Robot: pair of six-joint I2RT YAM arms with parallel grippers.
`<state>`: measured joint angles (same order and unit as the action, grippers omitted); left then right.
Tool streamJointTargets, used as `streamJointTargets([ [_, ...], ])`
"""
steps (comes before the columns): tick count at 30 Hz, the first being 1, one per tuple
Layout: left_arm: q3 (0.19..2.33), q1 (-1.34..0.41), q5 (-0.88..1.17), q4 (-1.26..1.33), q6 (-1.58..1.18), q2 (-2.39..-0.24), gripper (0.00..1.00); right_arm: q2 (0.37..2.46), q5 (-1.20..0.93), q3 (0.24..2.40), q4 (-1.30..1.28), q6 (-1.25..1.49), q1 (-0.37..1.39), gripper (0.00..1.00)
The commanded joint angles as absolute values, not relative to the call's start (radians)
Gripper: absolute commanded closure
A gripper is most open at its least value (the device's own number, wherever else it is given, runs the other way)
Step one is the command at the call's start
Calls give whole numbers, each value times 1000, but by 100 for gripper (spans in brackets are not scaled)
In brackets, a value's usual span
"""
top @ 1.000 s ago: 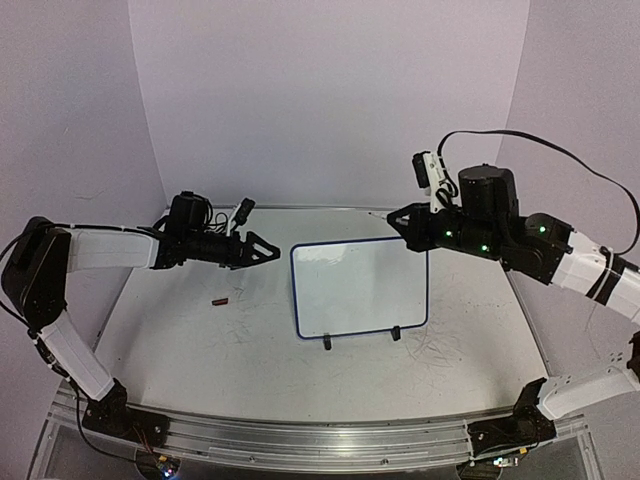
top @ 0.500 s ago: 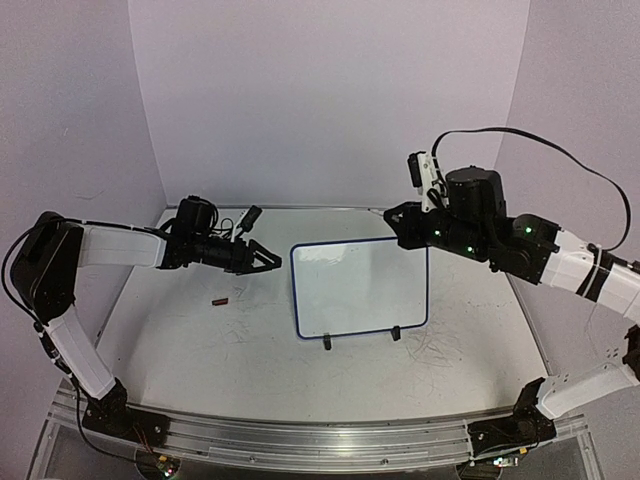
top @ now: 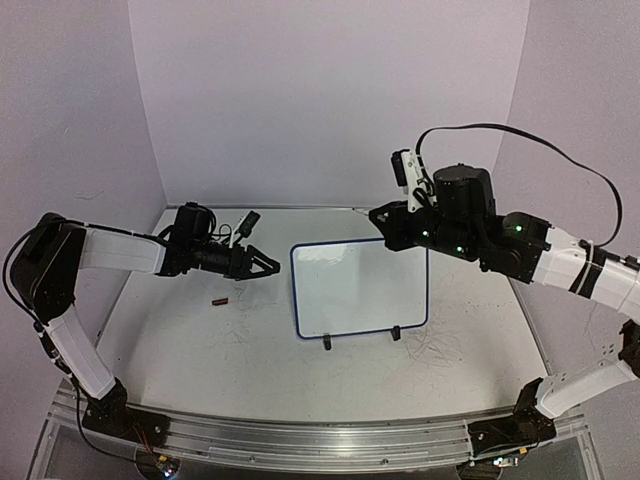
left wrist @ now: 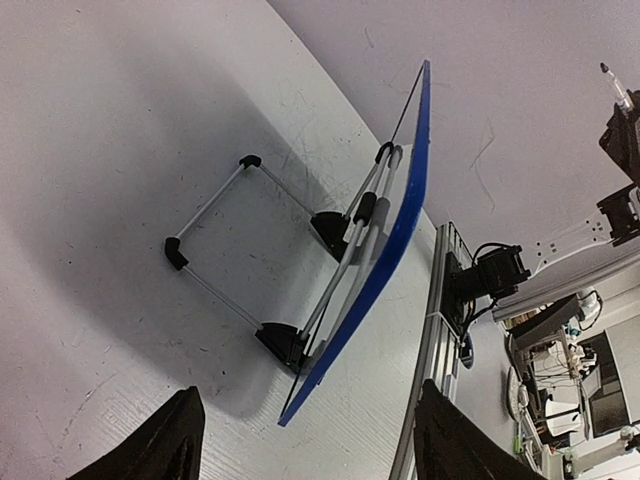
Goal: Write a sentence on the whiteboard
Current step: Hold the whiteboard at the center of the board.
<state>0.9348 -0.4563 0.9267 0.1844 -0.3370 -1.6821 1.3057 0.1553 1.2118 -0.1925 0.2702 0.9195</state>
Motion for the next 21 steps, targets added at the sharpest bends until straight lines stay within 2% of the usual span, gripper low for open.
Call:
streamJointTargets([
  [1, 911, -455, 936, 320, -430, -1670, 26, 1310, 124, 1263, -189, 219, 922, 100],
  [14, 893, -492, 924, 451, -521, -1698, 35, 1308, 110, 1230, -152, 262, 953, 100],
  [21, 911, -501, 967, 482, -527, -1727, 43, 1328, 128, 1229, -147, 256, 976, 100],
])
